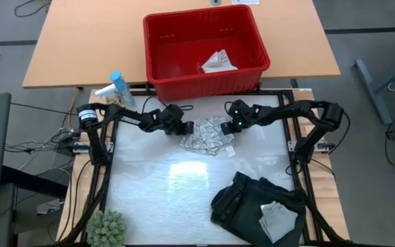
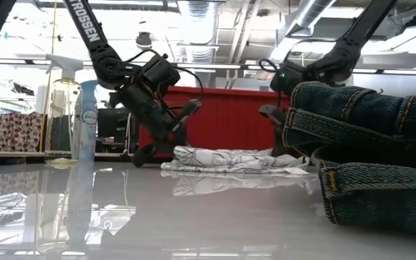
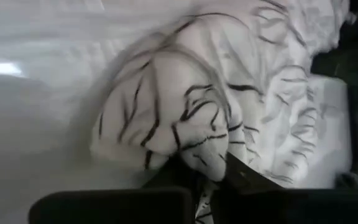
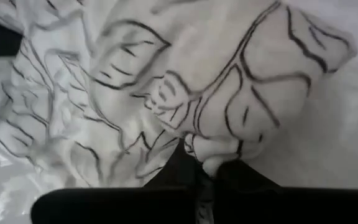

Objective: Fold Laundry from Bin
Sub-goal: Stack the white on top of the gray boxer

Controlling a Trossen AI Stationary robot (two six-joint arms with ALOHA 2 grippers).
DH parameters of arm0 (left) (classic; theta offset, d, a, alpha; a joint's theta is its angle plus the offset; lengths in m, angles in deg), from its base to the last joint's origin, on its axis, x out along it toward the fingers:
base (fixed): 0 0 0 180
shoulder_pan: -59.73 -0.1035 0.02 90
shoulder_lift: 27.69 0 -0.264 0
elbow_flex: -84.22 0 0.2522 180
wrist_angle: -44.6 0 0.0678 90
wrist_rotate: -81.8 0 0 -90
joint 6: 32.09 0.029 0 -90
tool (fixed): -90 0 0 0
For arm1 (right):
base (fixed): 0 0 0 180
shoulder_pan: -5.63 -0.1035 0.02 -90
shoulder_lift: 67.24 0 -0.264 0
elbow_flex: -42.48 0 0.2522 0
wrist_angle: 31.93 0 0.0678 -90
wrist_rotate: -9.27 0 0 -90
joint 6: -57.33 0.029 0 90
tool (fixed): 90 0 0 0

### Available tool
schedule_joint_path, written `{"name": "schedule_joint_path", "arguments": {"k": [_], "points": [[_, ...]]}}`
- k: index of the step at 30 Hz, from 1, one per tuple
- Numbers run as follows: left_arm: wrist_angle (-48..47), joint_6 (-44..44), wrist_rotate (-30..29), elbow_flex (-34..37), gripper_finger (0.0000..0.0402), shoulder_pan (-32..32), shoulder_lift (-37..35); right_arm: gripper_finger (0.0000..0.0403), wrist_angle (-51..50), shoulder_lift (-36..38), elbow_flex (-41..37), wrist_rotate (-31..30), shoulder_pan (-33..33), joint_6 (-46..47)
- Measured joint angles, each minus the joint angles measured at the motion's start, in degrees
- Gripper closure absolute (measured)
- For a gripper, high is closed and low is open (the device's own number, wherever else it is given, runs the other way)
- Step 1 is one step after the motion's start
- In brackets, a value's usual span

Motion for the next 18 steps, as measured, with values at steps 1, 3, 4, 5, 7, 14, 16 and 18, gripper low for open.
{"name": "schedule_joint_path", "arguments": {"k": [1,3,4,5,7,14,16,18], "points": [[-0.5,-0.1,0.9,-1.0,0.0399,0.0,0.1,0.0365,-1.2,1.0,0.7,-0.6,0.0,-0.1],[-1.5,-0.1,2.4,-2.9,0.0399,0.3,0.1,0.0365,-3.3,3.0,2.1,-1.4,0.0,-0.3],[-1.4,-0.1,3.6,-3.8,0.0399,0.4,0.0,0.0365,-5.0,4.1,2.5,-1.6,0.0,-0.4],[-1.5,-0.3,4.4,-4.7,0.0400,0.6,0.0,0.0365,-6.6,5.2,2.8,-1.7,-0.3,-0.4],[-1.7,0.1,5.3,-6.6,0.0400,0.9,0.0,0.0365,-9.6,7.2,3.5,-3.1,-1.1,-0.4],[-3.4,-0.3,6.9,-12.5,0.0401,2.9,0.0,0.0365,-22.1,15.6,5.3,-7.6,-4.3,2.0],[-3.4,-0.5,7.0,-14.2,0.0401,3.5,-0.1,0.0365,-24.8,18.6,5.5,-9.0,-5.6,4.4],[-3.6,-1.1,7.7,-16.1,0.0401,4.1,-0.1,0.0365,-27.2,21.5,5.5,-10.1,-7.5,7.2]]}}
